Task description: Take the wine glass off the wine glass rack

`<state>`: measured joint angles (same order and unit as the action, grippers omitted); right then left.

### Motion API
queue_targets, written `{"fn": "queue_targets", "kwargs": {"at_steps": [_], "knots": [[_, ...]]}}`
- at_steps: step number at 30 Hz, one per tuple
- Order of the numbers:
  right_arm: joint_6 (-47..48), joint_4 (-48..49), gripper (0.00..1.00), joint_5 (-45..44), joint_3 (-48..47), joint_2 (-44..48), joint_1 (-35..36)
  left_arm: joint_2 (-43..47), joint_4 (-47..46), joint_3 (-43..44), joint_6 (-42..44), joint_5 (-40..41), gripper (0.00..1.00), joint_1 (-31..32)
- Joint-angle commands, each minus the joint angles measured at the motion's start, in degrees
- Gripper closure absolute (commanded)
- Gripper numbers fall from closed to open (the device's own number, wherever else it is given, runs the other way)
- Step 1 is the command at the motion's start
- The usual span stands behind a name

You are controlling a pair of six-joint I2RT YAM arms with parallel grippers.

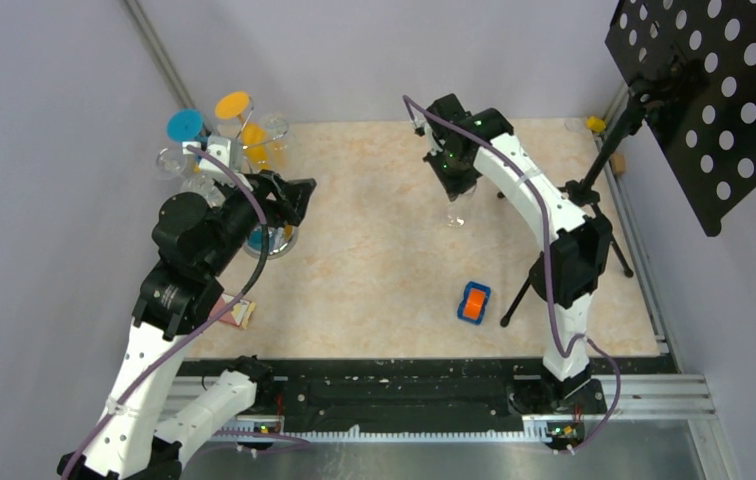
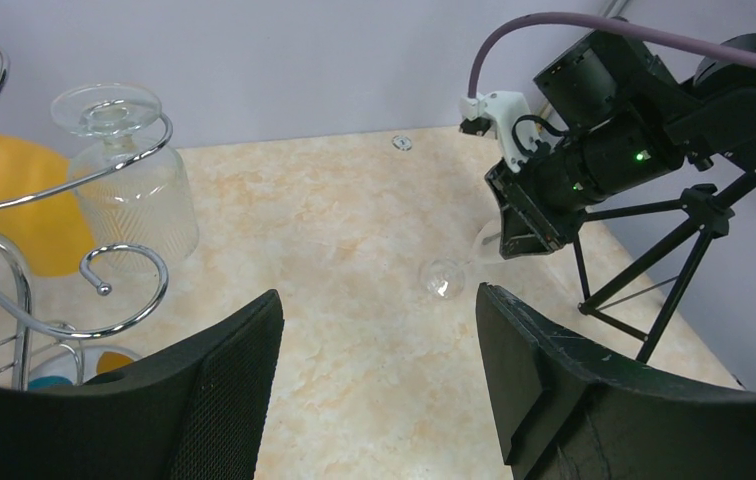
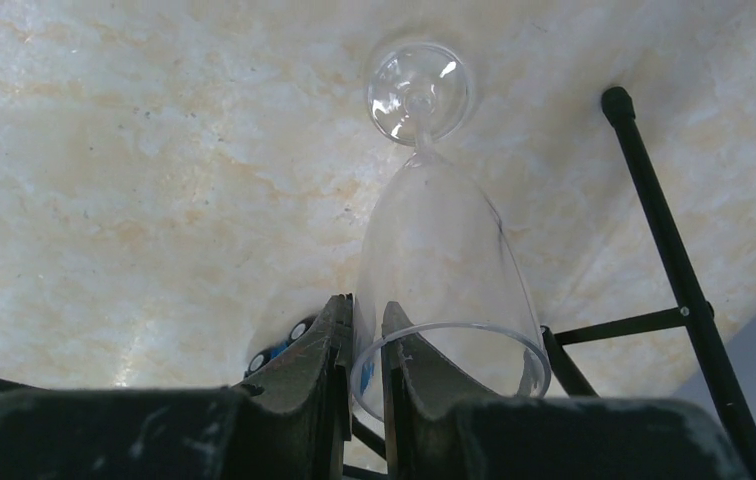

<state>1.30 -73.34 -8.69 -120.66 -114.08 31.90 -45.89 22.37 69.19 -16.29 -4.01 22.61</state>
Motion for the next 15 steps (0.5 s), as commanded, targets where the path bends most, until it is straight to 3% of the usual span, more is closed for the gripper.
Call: {"fn": "queue_targets", "kwargs": {"at_steps": [1,7,15], "knots": [[1.7,-0.1,0.95,0.1,-4.7,-1.2,-2.0,0.5,0.1,0.0,1.2,1.3,0.25,0.2],[1.9,-0.3,0.69,0.6,-9.1,-4.2,-3.8,0.1,1.2,0.8,1.5,3.4,0.24,0.2],[2.0,0.4,0.60,1.3,-12.3,-4.2,-4.7,0.6,4.3,3.2,2.4,7.3,0.24,0.2]]}}
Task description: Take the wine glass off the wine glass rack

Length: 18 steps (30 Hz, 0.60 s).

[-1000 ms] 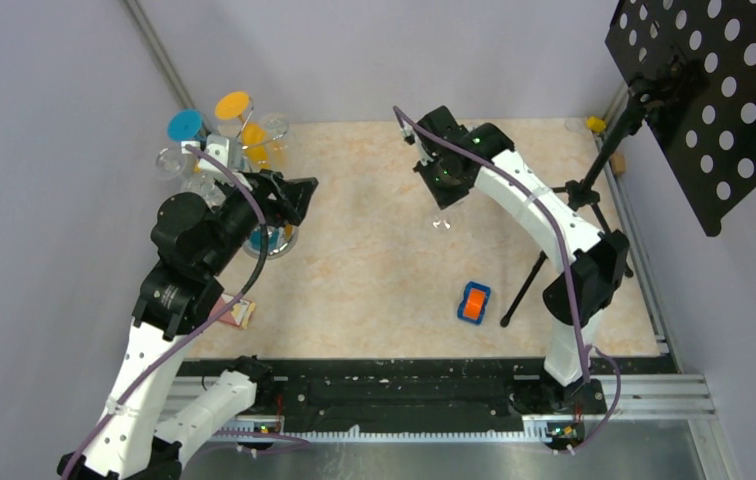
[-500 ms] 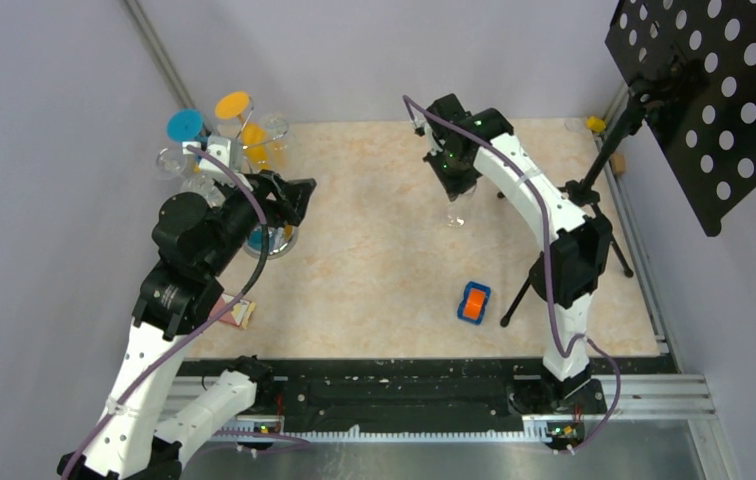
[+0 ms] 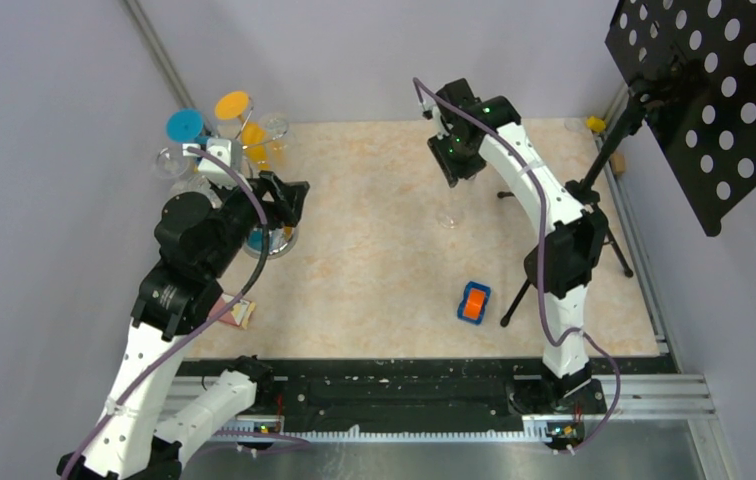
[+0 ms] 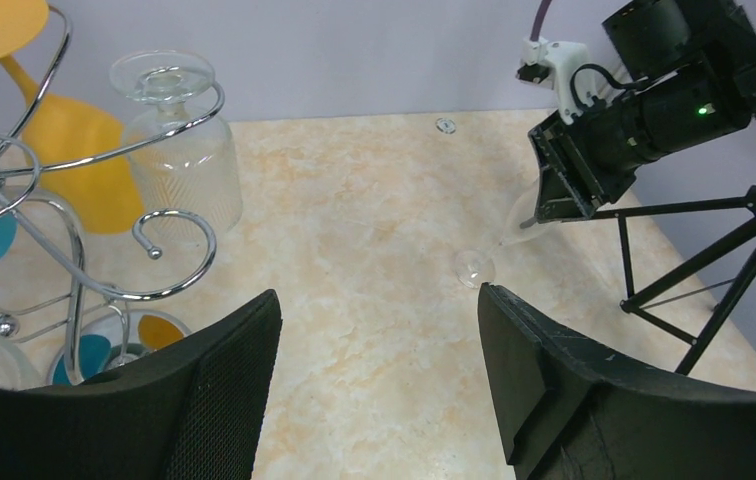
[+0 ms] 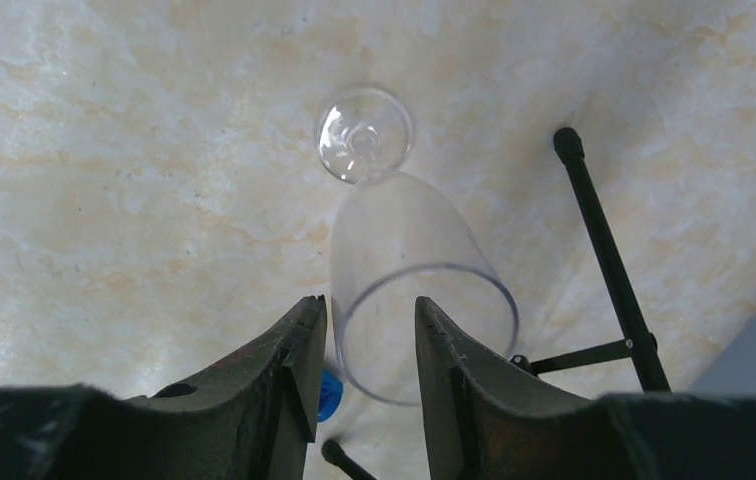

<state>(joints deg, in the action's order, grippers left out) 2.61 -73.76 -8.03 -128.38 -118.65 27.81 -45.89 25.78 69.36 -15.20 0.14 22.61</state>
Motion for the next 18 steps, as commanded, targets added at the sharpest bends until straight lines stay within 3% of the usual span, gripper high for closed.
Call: {"fn": "queue_targets", "kwargs": {"at_steps": [1,12,18], "knots": [[0.7,1.1,0.59,0.7,-5.0,0.6,-0.7,0.8,1.4,3.4,1.5,3.9,0.24,0.2],[-1.4,8.3,0.55,5.2,-2.0,7.7,-0.7,1.7,7.5,5.4,1.0,17.8,0.24,0.1],[-7.8,17.1,0.73,10.0,7.7,16.0,-0.7,3.6,8.2,1.8,-4.6,29.3,0.28,0.1]]}}
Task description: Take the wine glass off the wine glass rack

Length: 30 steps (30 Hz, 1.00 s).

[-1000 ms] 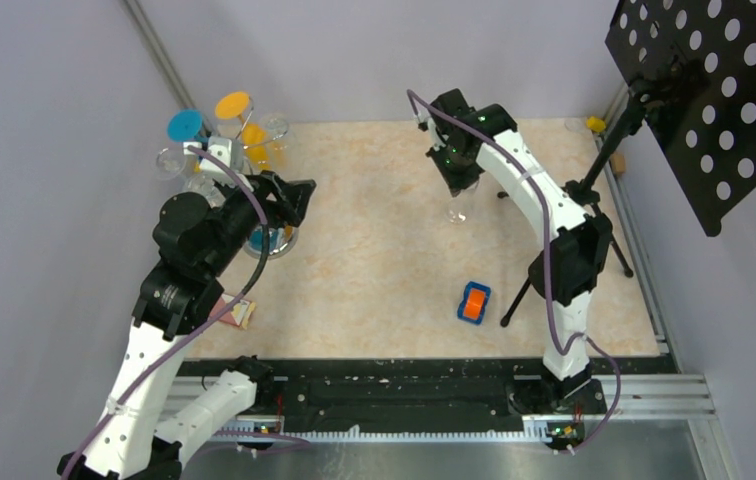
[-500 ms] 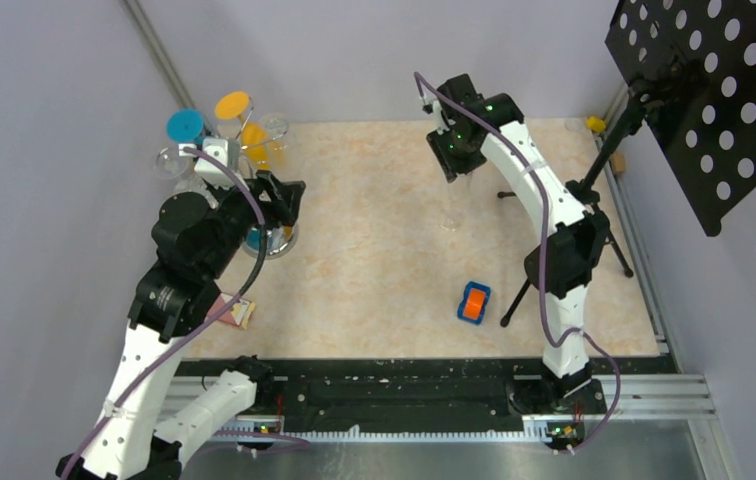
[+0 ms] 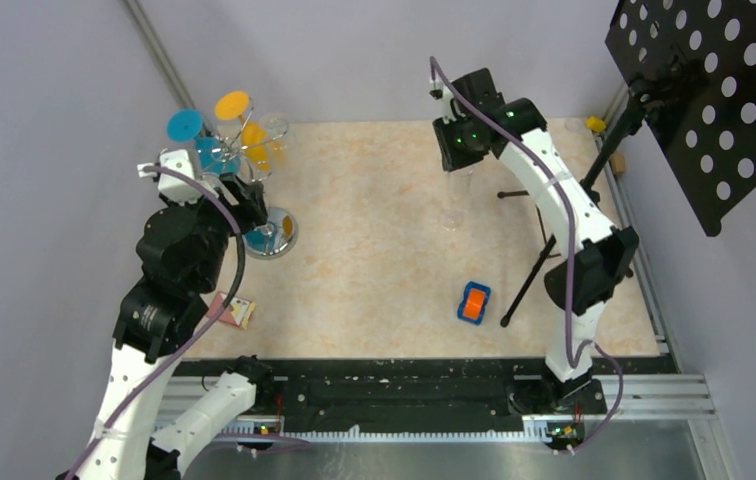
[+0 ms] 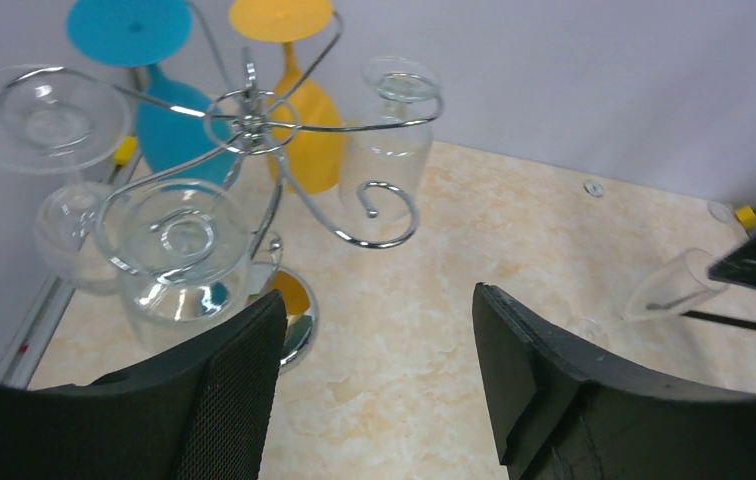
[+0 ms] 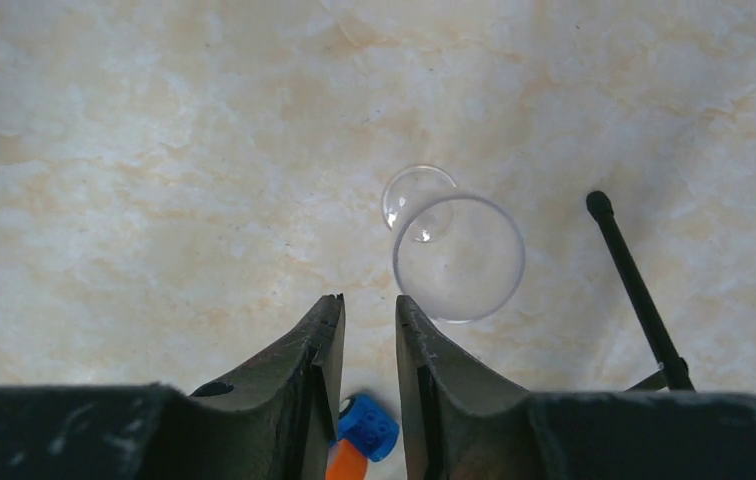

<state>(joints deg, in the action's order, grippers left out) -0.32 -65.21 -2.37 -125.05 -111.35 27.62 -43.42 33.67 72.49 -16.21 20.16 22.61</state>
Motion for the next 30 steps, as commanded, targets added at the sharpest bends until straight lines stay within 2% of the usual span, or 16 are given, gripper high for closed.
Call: {"fn": "queue_targets", "kwargs": {"at_steps": [1,6,9,12,20,23,27,30], "knots": [[-5.6,10.8,0.74,5.2,6.3,10.4,-0.5,1.1,0.5,-1.3,-4.3,11.1,0.28,0.1],[-9.5,18.8,0.73,9.2,15.8,17.5,-0.4,-0.7,1.7,1.2,-4.1,15.0,0.27,-1.8],[-11.8,23.7,0.70,14.1,21.1,21.4,-0.4,-4.8,4.1,5.6,-4.2,8.6,0.27,-6.5],[-13.6,27.6,0.68,17.7,25.2,23.5,-0.5,-9.4,7.1,10.9,-5.1,1.3,0.27,-14.0],[-15.8,32.7,0.63,21.2,32.9,28.1,-0.5,-15.1,8.7,19.1,-6.2,-9.7,0.23,-27.5],[-16.3,34.3,0.63,22.2,35.8,29.9,-0.4,-15.9,10.3,19.9,-6.1,-12.3,0.23,-31.1],[-16.6,35.2,0.62,23.6,38.1,32.3,-0.5,-16.2,12.1,19.8,-2.3,-11.7,0.20,-36.4],[-17.7,37.1,0.62,25.1,39.4,33.7,-0.5,-16.3,14.1,19.5,-3.5,-20.9,0.23,-41.6]]}}
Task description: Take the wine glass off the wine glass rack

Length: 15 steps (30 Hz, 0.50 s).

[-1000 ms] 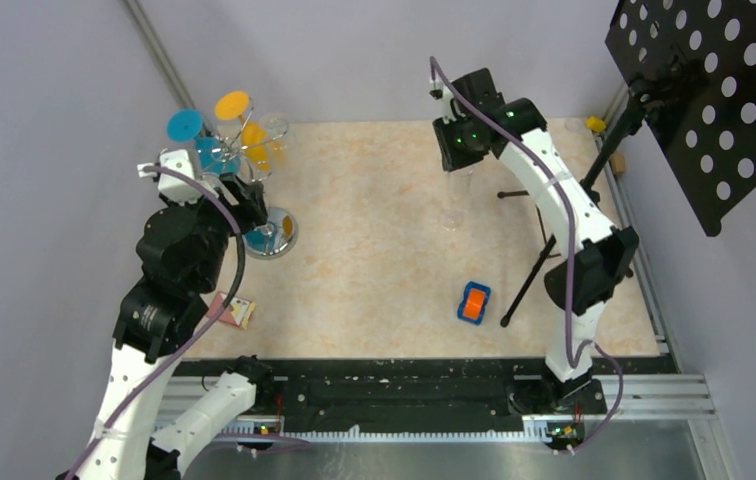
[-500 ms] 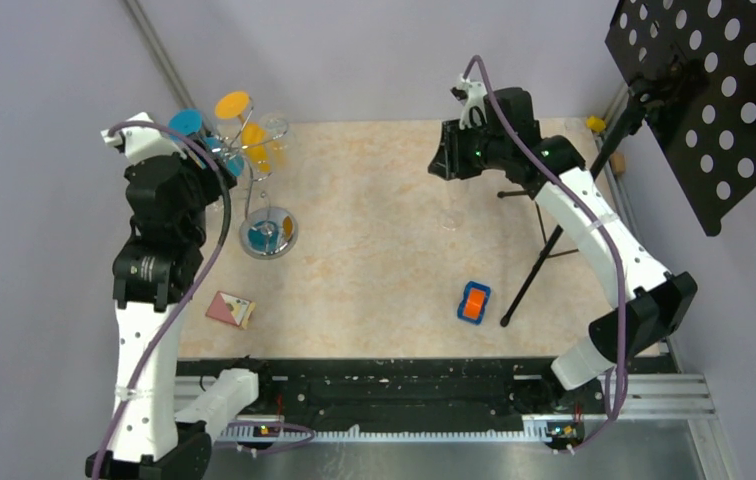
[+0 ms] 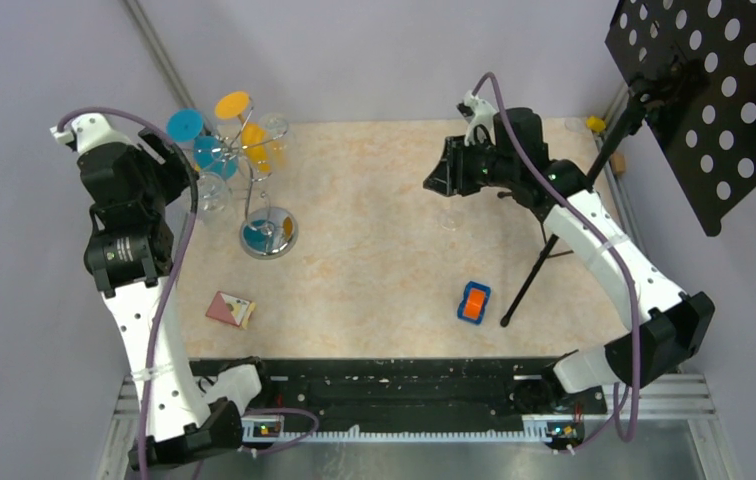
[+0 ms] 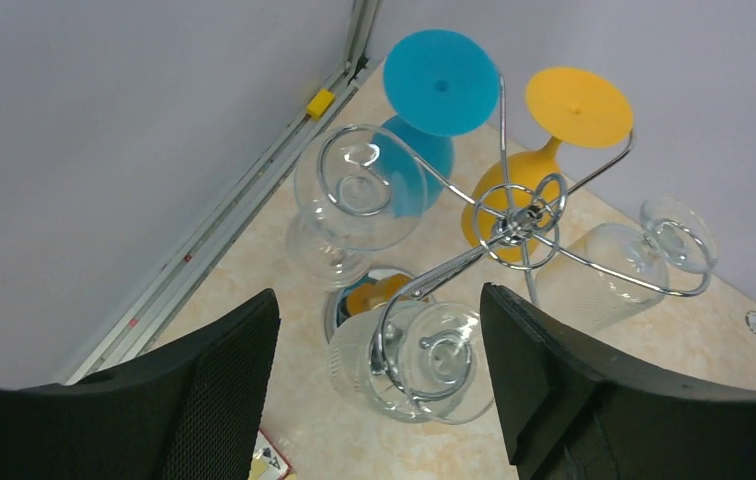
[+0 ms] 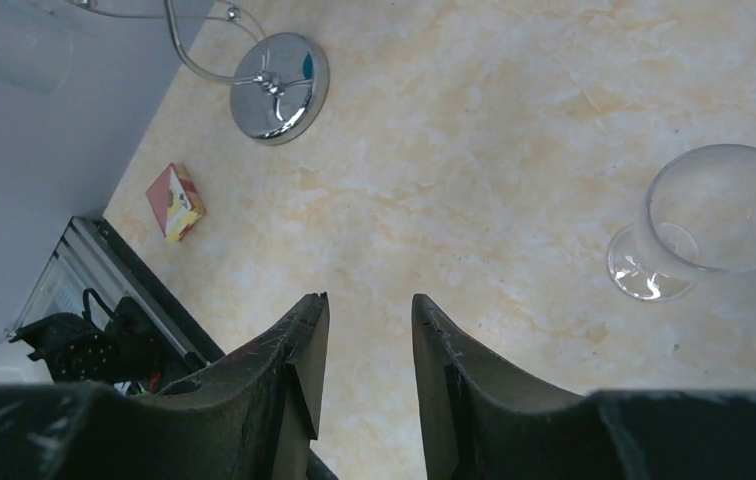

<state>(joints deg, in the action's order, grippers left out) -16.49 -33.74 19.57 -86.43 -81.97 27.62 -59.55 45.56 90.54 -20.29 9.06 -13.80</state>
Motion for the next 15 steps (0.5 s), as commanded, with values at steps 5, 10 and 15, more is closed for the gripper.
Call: {"fn": "queue_targets", "kwargs": {"at_steps": [5,10,15], "knots": [[-3.4,9.3,0.63,7.3,2.9,5.6,-0.5,0.5,1.7,-1.5,-1.7,-18.8,0.51,-7.9],[-2.4,7.9,0.65,8.9,3.0,5.7,-0.3,1.6,1.0,-3.7,-2.7,-24.3,0.50,-8.6],[-2.5,8.3,0.65,9.1,3.4,6.0,-0.4,2.0,1.8,-5.8,-3.3,-23.6,0.48,-8.7]]}}
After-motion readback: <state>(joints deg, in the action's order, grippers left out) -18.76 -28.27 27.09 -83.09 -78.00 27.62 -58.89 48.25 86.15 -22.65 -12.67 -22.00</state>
